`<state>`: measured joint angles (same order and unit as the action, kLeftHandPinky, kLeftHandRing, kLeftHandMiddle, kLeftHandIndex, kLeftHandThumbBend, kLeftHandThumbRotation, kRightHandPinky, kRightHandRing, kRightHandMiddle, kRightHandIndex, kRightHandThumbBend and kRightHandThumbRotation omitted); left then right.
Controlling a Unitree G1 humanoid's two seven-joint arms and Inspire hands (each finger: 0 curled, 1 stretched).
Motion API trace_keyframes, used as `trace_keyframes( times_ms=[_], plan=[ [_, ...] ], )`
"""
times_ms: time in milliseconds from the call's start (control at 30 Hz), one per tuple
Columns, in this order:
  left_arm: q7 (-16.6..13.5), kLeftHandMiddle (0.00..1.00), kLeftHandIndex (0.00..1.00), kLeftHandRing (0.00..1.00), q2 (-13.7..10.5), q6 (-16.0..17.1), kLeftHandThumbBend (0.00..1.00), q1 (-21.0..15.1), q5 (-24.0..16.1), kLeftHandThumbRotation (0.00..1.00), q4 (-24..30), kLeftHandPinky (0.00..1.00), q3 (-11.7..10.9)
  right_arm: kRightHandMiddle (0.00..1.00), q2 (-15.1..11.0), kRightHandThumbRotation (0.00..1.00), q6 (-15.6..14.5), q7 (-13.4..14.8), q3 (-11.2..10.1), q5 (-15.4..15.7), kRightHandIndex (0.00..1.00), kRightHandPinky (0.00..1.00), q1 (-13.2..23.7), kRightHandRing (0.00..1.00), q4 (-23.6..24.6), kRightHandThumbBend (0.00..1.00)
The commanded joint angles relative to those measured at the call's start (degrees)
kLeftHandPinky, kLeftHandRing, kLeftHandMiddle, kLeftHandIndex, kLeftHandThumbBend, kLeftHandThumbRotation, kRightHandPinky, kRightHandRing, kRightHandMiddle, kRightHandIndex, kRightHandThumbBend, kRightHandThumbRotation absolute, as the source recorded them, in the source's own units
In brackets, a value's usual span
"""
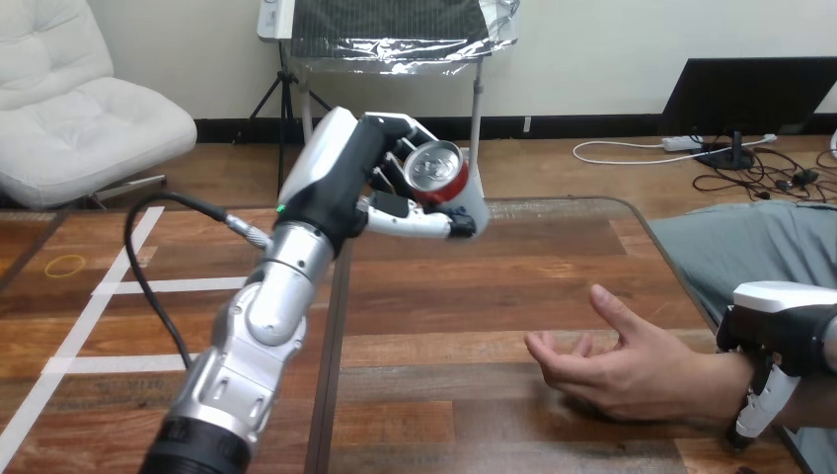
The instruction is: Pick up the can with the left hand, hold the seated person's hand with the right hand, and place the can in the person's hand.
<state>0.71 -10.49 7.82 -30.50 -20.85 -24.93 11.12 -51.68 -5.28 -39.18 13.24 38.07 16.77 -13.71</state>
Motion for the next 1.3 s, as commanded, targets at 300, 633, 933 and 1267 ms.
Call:
trace_keyframes(
  times_ms=[300,633,933,1267],
  plan=[
    [0.5,0.45,0.49,0.38,3.9,-0.6,0.65,-8.4,-0.3,0.0,0.7,0.33,1.5,0.44,-4.1,0.0,-0.8,-0.6,-4.2,0.3,0.43,0.21,10.4,0.32,4.6,0.7],
    [-0.3,0.46,0.48,0.41,5.6,0.0,0.65,-10.1,-1.7,0.0,-0.9,0.35,2.8,0.4,-4.1,0.0,-1.1,-1.5,-4.2,0.7,0.4,0.19,12.6,0.29,5.4,0.7],
    [-0.8,0.46,0.48,0.4,7.2,0.8,0.66,-12.4,-2.1,0.0,-3.9,0.34,3.8,0.38,-4.1,0.0,-0.8,-2.8,-3.8,1.0,0.38,0.17,15.7,0.27,5.5,0.69],
    [-1.2,0.46,0.48,0.39,8.2,2.4,0.66,-14.5,-3.0,0.0,-7.1,0.34,4.7,0.39,-3.6,0.0,-1.2,-4.7,-3.0,1.9,0.4,0.18,18.6,0.28,5.7,0.69]
  ],
)
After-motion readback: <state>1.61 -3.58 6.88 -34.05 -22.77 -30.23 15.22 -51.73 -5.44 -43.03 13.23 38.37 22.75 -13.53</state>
